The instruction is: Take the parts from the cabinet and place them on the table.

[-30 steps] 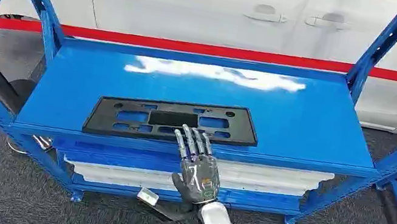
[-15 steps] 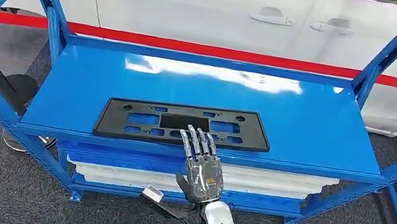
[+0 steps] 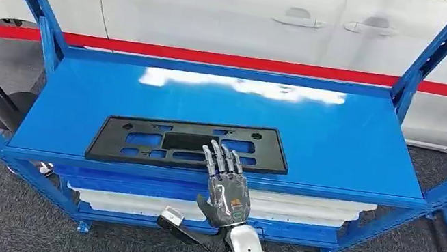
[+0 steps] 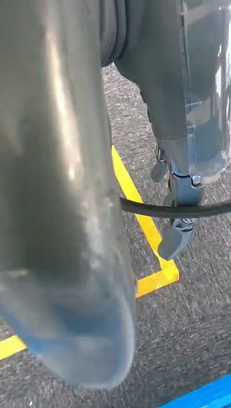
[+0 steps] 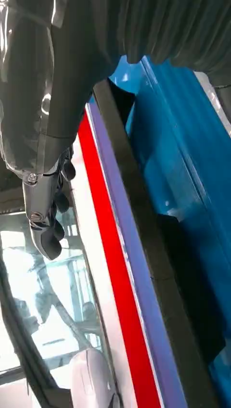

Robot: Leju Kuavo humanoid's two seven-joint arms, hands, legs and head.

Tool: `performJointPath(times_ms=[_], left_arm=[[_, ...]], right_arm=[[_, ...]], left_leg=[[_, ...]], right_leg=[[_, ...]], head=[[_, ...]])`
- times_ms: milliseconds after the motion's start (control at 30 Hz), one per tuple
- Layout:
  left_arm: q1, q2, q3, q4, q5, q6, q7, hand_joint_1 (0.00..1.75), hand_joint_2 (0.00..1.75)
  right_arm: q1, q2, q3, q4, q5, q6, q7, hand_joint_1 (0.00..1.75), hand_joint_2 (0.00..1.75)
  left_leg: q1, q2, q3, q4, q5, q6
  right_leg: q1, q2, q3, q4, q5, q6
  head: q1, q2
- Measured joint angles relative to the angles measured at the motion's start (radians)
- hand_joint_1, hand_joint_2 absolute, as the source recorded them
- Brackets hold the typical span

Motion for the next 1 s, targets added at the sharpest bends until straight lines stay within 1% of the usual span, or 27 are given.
performJointPath(times_ms=[33,67,100,133,233,267,300,333,367,400,433,467,500,533,567,600,633,700,733,767,800,833,867,900,933,967,1000], left_arm=[[0.0,0.0,0.0,0.0,0.0,0.0,0.0,0.0,0.0],[-0.001,0.0,0.0,0.0,0.0,0.0,0.0,0.0,0.0],[-0.001,0.0,0.0,0.0,0.0,0.0,0.0,0.0,0.0],[-0.003,0.0,0.0,0.0,0.0,0.0,0.0,0.0,0.0],[-0.001,0.0,0.0,0.0,0.0,0.0,0.002,0.0,0.0],[-0.001,-0.001,0.0,0.0,0.0,0.0,0.002,0.0,0.0],[-0.001,-0.002,0.0,0.0,0.0,0.0,0.001,0.0,0.0],[-0.003,-0.002,0.0,0.0,0.0,0.0,0.001,0.0,0.0],[-0.005,-0.002,-0.001,0.0,0.0,-0.001,0.001,0.0,0.0],[-0.005,-0.002,-0.001,0.0,0.0,-0.001,0.001,0.0,0.0],[-0.004,-0.002,0.0,0.0,0.0,-0.001,0.002,0.0,0.0],[-0.002,-0.002,0.0,0.0,0.0,-0.002,0.002,0.0,0.0],[-0.002,-0.002,0.0,0.0,0.0,-0.003,0.002,0.0,0.0],[-0.002,-0.002,-0.001,0.0,-0.001,-0.007,0.003,0.0,0.0],[-0.002,-0.002,-0.001,0.0,-0.002,-0.01,0.003,0.0,0.0],[-0.002,-0.002,-0.002,0.0,-0.003,-0.013,0.006,0.0,0.0],[-0.003,-0.002,-0.002,0.0,-0.004,-0.015,0.008,0.0,0.0],[-0.004,-0.002,-0.004,0.0,-0.009,-0.014,0.009,0.0,0.0],[-0.005,-0.002,-0.006,0.0,-0.01,-0.013,0.008,0.0,0.0],[-0.007,-0.002,-0.008,0.0,-0.01,-0.013,0.008,0.0,0.0],[-0.007,-0.002,-0.01,0.0,-0.011,-0.012,0.008,0.0,0.0],[-0.007,-0.002,-0.011,0.0,-0.011,-0.012,0.008,0.0,0.0],[-0.007,-0.002,-0.012,0.0,-0.011,-0.012,0.008,0.0,0.0],[-0.006,-0.002,-0.014,0.0,-0.013,-0.012,0.009,0.0,0.0],[-0.005,-0.002,-0.018,0.0,-0.016,-0.012,0.009,0.0,0.0],[-0.004,-0.002,-0.021,0.0,-0.022,-0.012,0.009,0.0,0.0],[-0.003,-0.002,-0.024,0.0,-0.024,-0.013,0.01,0.0,0.0]], right_arm=[[0.0,0.0,0.0,0.001,-0.003,0.0,-0.002,0.0,1.75],[-0.001,0.002,0.0,0.002,-0.007,0.0,-0.003,0.0,1.75],[-0.001,0.004,0.0,0.003,-0.009,0.0,-0.004,0.0,1.75],[-0.003,0.006,0.0,0.003,-0.01,0.0,-0.004,0.0,1.75],[-0.005,0.009,0.0,0.004,-0.015,0.0,-0.008,0.0,1.75],[-0.007,0.011,0.0,0.004,-0.019,0.0,-0.01,0.0,1.75],[-0.008,0.011,-0.001,0.004,-0.021,0.0,-0.013,0.0,1.75],[-0.012,0.013,-0.001,0.004,-0.025,-0.001,-0.016,0.0,1.75],[-0.014,0.013,-0.002,0.004,-0.027,-0.001,-0.017,0.0,1.75],[-0.013,0.013,-0.002,0.006,-0.029,-0.001,-0.019,0.0,1.75],[-0.012,0.012,-0.003,0.009,-0.031,-0.001,-0.02,0.0,1.75],[-0.012,0.012,-0.005,0.012,-0.035,-0.001,-0.022,0.0,1.75],[-0.013,0.012,-0.008,0.015,-0.037,-0.001,-0.024,0.0,1.75],[-0.015,0.012,-0.01,0.017,-0.038,-0.001,-0.026,0.0,1.75],[-0.018,0.013,-0.013,0.02,-0.039,-0.001,-0.031,0.0,1.75],[-0.022,0.014,-0.014,0.021,-0.043,-0.001,-0.034,0.0,1.75],[-0.028,0.015,-0.016,0.024,-0.047,-0.001,-0.038,0.0,1.75],[-0.037,0.02,-0.02,0.029,-0.049,-0.001,-0.04,0.0,1.75],[-0.041,0.021,-0.022,0.032,-0.047,-0.001,-0.037,0.0,1.75],[-0.046,0.022,-0.024,0.036,-0.043,-0.001,-0.033,0.0,1.75],[-0.05,0.025,-0.025,0.04,-0.042,-0.001,-0.031,0.0,1.75],[-0.055,0.027,-0.026,0.043,-0.041,-0.001,-0.031,0.0,1.75],[-0.059,0.029,-0.026,0.046,-0.04,-0.001,-0.03,0.0,1.75],[-0.061,0.03,-0.026,0.051,-0.034,-0.001,-0.022,0.0,1.75],[-0.063,0.03,-0.026,0.061,-0.026,-0.001,-0.01,0.0,1.75],[-0.067,0.03,-0.026,0.073,-0.019,-0.001,0.003,0.0,1.75],[-0.072,0.03,-0.027,0.087,-0.011,-0.001,0.018,0.0,1.75]], left_leg=[[0.0,0.0,0.03,-0.069,0.045,0.003],[0.0,0.0,0.079,-0.177,0.101,0.008],[-0.001,0.001,0.111,-0.246,0.109,0.013],[-0.008,0.0,0.118,-0.257,0.1,0.016],[-0.01,-0.003,0.116,-0.256,0.1,0.028],[-0.001,-0.002,0.124,-0.269,0.105,0.035],[0.001,-0.001,0.129,-0.275,0.106,0.038],[0.003,0.0,0.131,-0.276,0.106,0.045],[0.003,0.001,0.131,-0.276,0.104,0.048],[0.002,0.001,0.132,-0.276,0.102,0.05],[0.002,0.002,0.132,-0.275,0.099,0.05],[0.002,0.001,0.134,-0.275,0.098,0.049],[0.003,-0.001,0.138,-0.275,0.094,0.048],[0.003,-0.002,0.144,-0.274,0.091,0.046],[0.003,-0.003,0.151,-0.272,0.085,0.042],[0.003,-0.003,0.157,-0.271,0.08,0.038],[-0.005,-0.003,0.155,-0.266,0.074,0.029],[-0.003,-0.003,0.153,-0.267,0.072,0.019],[0.0,-0.002,0.156,-0.271,0.072,0.012],[0.0,-0.002,0.159,-0.272,0.069,0.004],[0.003,0.001,0.156,-0.26,0.059,-0.002],[0.003,0.001,0.141,-0.22,0.034,-0.005],[0.004,0.001,0.107,-0.151,-0.002,-0.007],[0.004,0.001,0.062,-0.061,-0.042,-0.01],[0.004,0.001,0.021,0.014,-0.066,-0.012],[0.004,0.001,-0.006,0.055,-0.068,-0.013],[0.004,0.001,-0.007,0.043,-0.043,-0.011]], right_leg=[[0.0,0.001,0.005,0.002,-0.005,0.001],[0.0,0.002,0.013,0.005,-0.012,0.004],[0.0,0.001,0.017,0.006,-0.018,0.007],[0.007,0.003,0.015,0.01,-0.021,0.013],[0.003,0.002,0.015,0.004,-0.021,0.026],[0.009,0.002,0.015,0.006,-0.026,0.033],[0.004,0.002,0.013,0.024,-0.038,0.039],[0.003,0.001,-0.014,0.075,-0.069,0.043],[-0.001,0.001,-0.055,0.15,-0.105,0.048],[-0.005,0.001,-0.102,0.236,-0.138,0.052],[-0.008,0.001,-0.143,0.302,-0.156,0.056],[-0.012,0.001,-0.166,0.326,-0.145,0.059],[-0.016,0.0,-0.159,0.295,-0.107,0.061],[-0.018,-0.001,-0.131,0.228,-0.057,0.061],[-0.021,-0.001,-0.089,0.133,-0.002,0.06],[-0.022,-0.002,-0.053,0.051,0.037,0.057],[-0.015,-0.001,-0.039,0.026,0.021,0.054],[-0.012,0.002,-0.042,0.019,0.017,0.046],[-0.01,0.004,-0.042,0.02,0.016,0.039],[-0.014,0.004,-0.038,0.013,0.018,0.03],[-0.017,0.001,-0.03,0.006,0.02,0.022],[-0.016,0.001,-0.026,0.004,0.018,0.015],[-0.015,0.0,-0.025,0.005,0.016,0.011],[-0.013,-0.002,-0.024,0.005,0.014,0.008],[-0.01,-0.002,-0.024,0.005,0.013,0.006],[-0.008,-0.002,-0.023,0.006,0.012,0.004],[-0.006,-0.001,-0.021,0.007,0.01,0.004]], head=[[0.0,0.0],[0.0,0.0],[0.0,0.0],[0.0,0.0],[0.0,0.0],[0.0,0.0],[0.001,0.0],[0.0,0.0],[0.001,0.0],[0.0,0.0],[0.001,0.0],[0.001,0.0],[0.001,0.0],[0.001,0.0],[0.001,0.0],[0.001,0.0],[0.001,0.0],[0.001,0.0],[0.0,0.0],[0.0,0.0],[0.0,0.0],[0.0,0.0],[0.0,0.0],[0.0,0.0],[0.0,0.0],[0.0,0.0],[0.0,0.0]])
